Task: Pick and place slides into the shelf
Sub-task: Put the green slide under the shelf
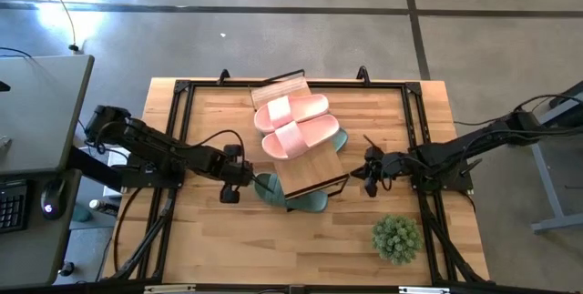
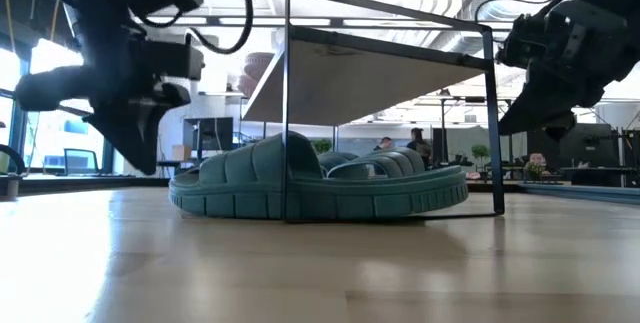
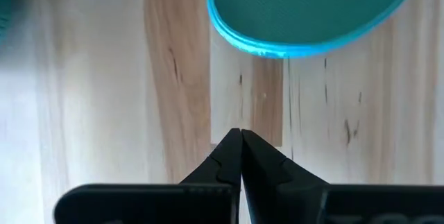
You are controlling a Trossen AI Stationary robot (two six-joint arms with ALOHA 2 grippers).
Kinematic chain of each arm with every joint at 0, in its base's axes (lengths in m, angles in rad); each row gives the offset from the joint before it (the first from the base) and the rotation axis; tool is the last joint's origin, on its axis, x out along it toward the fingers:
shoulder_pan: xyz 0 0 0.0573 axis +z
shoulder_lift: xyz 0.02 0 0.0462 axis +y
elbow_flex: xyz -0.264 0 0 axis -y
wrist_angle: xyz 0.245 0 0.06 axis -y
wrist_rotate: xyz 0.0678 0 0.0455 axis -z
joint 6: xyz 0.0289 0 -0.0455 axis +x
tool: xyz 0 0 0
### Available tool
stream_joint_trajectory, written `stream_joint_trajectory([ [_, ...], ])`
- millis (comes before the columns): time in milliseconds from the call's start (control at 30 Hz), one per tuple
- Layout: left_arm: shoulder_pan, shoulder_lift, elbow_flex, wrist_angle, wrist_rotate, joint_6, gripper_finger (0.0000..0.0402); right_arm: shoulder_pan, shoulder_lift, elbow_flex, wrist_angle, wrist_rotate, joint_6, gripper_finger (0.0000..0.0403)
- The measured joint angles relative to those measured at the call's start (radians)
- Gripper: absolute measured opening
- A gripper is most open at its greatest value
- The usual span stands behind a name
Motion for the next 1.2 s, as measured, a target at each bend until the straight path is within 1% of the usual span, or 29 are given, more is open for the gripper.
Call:
stream_joint_trajectory([
  [133,0.0,-0.033,0.0,0.027,-0.008,-0.011,0.0,-0.087,-0.124,0.001,-0.161,-0.028,-0.03,0.0],
  [167,0.0,-0.041,0.0,0.031,-0.015,-0.011,0.0,-0.119,-0.149,0.001,-0.205,-0.05,-0.042,0.0],
  [233,0.0,-0.051,0.0,0.052,-0.037,-0.011,0.0,-0.192,-0.18,-0.005,-0.27,-0.129,-0.065,0.0],
  [300,0.0,-0.052,0.0,0.073,-0.05,-0.011,0.0,-0.269,-0.187,-0.029,-0.253,-0.234,-0.086,0.0],
  [400,0.0,-0.052,0.0,0.105,-0.06,-0.009,0.0,-0.368,-0.174,-0.071,-0.139,-0.387,-0.124,0.0],
  [433,0.0,-0.052,0.0,0.107,-0.062,-0.009,0.0,-0.397,-0.163,-0.077,-0.102,-0.416,-0.15,0.0],
  [500,0.0,-0.052,0.0,0.111,-0.062,-0.009,0.0,-0.448,-0.141,-0.086,-0.067,-0.432,-0.213,0.0],
  [667,0.0,-0.052,0.0,0.126,-0.066,-0.008,0.0,-0.527,-0.019,-0.086,0.037,-0.514,-0.335,0.0],
  [733,0.0,-0.052,0.0,0.13,-0.075,-0.008,0.0,-0.54,0.058,-0.087,0.091,-0.538,-0.339,0.0],
  [800,0.0,-0.052,0.0,0.134,-0.082,-0.008,0.0,-0.549,0.138,-0.087,0.187,-0.578,-0.354,0.0],
  [867,0.0,-0.052,0.0,0.133,-0.095,-0.008,0.0,-0.552,0.219,-0.086,0.265,-0.592,-0.355,0.0],
  [1000,0.0,-0.052,0.0,0.133,-0.104,-0.009,0.0,-0.562,0.357,-0.087,0.429,-0.595,-0.356,0.0],
  [1100,0.0,-0.052,0.0,0.133,-0.104,-0.009,0.0,-0.564,0.438,-0.087,0.507,-0.589,-0.376,0.0],
  [1200,0.0,-0.052,0.0,0.131,-0.114,-0.009,0.0,-0.561,0.508,-0.087,0.581,-0.557,-0.404,0.0],
])
